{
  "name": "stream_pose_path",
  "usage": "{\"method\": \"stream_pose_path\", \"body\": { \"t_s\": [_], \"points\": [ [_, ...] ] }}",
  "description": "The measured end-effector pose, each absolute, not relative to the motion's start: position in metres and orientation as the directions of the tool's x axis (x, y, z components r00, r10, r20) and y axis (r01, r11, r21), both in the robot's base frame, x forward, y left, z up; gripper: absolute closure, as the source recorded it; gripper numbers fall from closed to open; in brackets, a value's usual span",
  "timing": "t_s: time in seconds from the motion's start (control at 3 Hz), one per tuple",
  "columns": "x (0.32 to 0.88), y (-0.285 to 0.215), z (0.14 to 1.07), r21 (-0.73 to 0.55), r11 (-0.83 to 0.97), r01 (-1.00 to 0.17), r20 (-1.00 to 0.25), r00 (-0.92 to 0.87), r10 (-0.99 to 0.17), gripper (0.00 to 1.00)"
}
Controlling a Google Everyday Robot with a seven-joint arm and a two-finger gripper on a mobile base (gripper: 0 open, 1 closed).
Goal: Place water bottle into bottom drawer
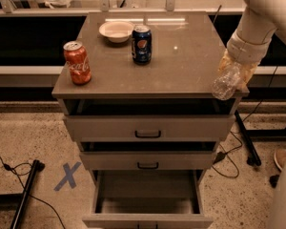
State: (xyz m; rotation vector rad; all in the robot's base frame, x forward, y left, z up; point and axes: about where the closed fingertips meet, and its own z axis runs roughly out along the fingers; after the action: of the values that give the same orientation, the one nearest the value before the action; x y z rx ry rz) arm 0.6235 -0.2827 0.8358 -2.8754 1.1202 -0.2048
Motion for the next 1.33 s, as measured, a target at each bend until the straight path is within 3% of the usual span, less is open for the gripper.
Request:
{"method": "stream_pose_path", "body": {
  "t_s": [0.33,0.67,1.0,1.33],
  "points": [
    [0.611,-0.272,0.879,-0.204,-0.734,-0.647,0.026,0.746,-0.665,1.0],
    [0.596,-0.263,0.929,-0.367,-0.697,-0.616,-0.043,0.76,-0.649,1.0],
    [0.586,-0.272,0.986,-0.474,-0.579,-0.664,-0.009,0.661,-0.751,1.0],
    [0.571,-0.31,1.012,-0.529,-0.402,-0.747,0.071,0.433,-0.898,1.0]
  ]
}}
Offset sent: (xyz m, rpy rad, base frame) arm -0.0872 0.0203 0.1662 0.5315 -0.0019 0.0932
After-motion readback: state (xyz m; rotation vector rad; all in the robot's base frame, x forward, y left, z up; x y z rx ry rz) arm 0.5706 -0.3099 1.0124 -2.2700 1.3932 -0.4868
